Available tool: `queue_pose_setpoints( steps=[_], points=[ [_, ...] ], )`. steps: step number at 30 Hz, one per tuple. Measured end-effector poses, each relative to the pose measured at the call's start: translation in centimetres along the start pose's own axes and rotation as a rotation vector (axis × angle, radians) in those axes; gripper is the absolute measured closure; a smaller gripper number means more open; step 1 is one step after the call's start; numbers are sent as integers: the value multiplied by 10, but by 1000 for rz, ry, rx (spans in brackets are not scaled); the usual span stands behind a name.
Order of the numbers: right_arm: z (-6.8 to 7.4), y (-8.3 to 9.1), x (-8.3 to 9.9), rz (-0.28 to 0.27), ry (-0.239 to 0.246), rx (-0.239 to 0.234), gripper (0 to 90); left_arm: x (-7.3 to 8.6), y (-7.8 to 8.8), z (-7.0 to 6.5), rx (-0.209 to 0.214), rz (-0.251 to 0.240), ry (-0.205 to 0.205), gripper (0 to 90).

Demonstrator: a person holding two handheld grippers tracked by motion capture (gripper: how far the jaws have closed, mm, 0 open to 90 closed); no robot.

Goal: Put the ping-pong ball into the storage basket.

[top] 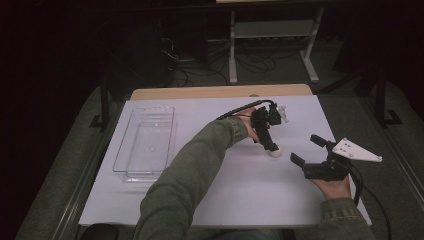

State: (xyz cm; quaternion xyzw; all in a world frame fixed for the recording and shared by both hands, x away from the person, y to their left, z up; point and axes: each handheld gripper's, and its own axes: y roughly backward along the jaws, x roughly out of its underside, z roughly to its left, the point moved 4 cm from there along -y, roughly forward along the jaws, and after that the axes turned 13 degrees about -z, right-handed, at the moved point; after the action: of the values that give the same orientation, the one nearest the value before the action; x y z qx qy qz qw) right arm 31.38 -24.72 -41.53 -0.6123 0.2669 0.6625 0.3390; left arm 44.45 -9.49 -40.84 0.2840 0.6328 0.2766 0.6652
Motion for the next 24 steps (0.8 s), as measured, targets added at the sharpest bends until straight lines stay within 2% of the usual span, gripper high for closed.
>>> queue_pose_setpoints(
  steps=[12, 24],
  points=[
    [0, 0, 0, 2, -1, -5, 0, 4, -12, -3, 34, 24, 1, 0],
    [0, 0, 0, 0, -5, -7, 0, 13, -25, -5, 38, 48, 5, 0]
  ],
)
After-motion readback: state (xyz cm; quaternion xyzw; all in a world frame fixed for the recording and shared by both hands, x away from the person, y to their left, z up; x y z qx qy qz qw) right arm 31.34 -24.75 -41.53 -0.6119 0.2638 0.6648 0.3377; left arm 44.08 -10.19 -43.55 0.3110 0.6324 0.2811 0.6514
